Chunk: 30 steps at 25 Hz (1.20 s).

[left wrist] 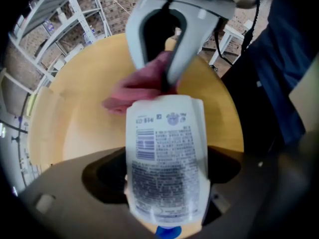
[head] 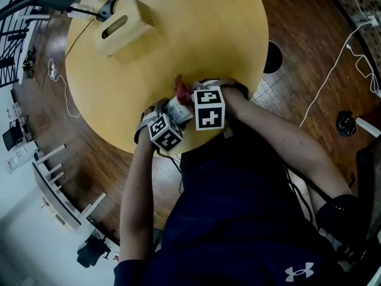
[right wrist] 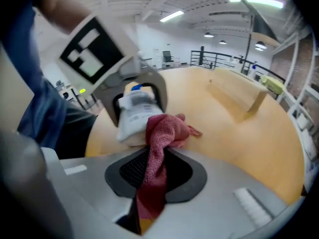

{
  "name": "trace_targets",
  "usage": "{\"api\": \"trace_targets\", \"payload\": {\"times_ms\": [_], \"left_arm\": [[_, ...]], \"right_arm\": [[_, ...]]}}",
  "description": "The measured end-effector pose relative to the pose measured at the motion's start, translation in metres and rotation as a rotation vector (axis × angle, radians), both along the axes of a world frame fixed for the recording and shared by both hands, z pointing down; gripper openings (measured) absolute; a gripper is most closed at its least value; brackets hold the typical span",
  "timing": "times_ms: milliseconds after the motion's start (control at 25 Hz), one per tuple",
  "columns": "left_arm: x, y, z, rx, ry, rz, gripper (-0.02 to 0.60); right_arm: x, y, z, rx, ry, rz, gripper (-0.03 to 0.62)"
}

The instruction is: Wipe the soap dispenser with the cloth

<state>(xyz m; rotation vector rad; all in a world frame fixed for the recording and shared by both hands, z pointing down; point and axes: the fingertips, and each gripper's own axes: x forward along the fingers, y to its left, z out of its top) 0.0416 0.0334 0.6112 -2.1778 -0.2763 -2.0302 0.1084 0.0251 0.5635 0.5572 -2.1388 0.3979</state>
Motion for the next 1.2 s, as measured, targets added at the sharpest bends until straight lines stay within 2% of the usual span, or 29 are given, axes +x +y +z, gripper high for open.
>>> {"api": "trace_targets", "payload": {"times_ms": [80, 160, 320, 440, 520, 640, 800, 920, 1000, 1080, 1200], "left_arm": [[0.001, 0.001, 0.0, -0.002, -0.008, -0.005, 0.457], [0.001, 0.004, 0.001, -0.006, -0.009, -0.005, 0.457], [0.001, 0.005, 0.003, -0.001, 0.002, -0.007, 0.457], [0.0, 0.003, 0.003, -0.004, 0.004, -0.01, 0.457], [0.0, 0.003, 0.002, -0.01, 0.002, -0.01, 0.457], [0.003, 0.005, 0.003, -0.012, 0.004, -0.009, 0.457], [0.002, 0.005, 0.003, -0.012, 0.007, -0.026, 0.457], [0.001, 0.005, 0.003, -0.013, 0.004, -0.029, 0.457], [0.001, 0.004, 0.004, -0.005, 0.006, -0.028, 0.457], [0.001, 0.004, 0.004, -0.001, 0.005, -0.029, 0.457], [-0.001, 0.005, 0.005, -0.006, -0.004, -0.032, 0.457]], "right_arm": [[0.008, -0.03, -0.005, 0.029, -0.011, 0.091, 0.077], [0.005, -0.034, -0.007, 0.008, -0.037, 0.091, 0.077], [-0.008, 0.014, 0.003, -0.073, -0.077, -0.035, 0.077], [-0.02, 0.067, -0.001, -0.18, -0.154, -0.163, 0.077], [-0.025, 0.084, -0.005, -0.2, -0.182, -0.223, 0.077], [-0.02, 0.067, -0.001, -0.182, -0.166, -0.178, 0.077], [-0.009, 0.016, -0.001, -0.125, -0.101, -0.098, 0.077], [0.0, -0.026, -0.002, -0.051, -0.079, 0.031, 0.077], [0.001, -0.034, -0.002, -0.04, -0.076, 0.08, 0.077], [-0.003, -0.017, 0.0, -0.058, -0.072, 0.053, 0.075], [-0.014, 0.034, 0.006, -0.139, -0.093, -0.076, 0.076]]}}
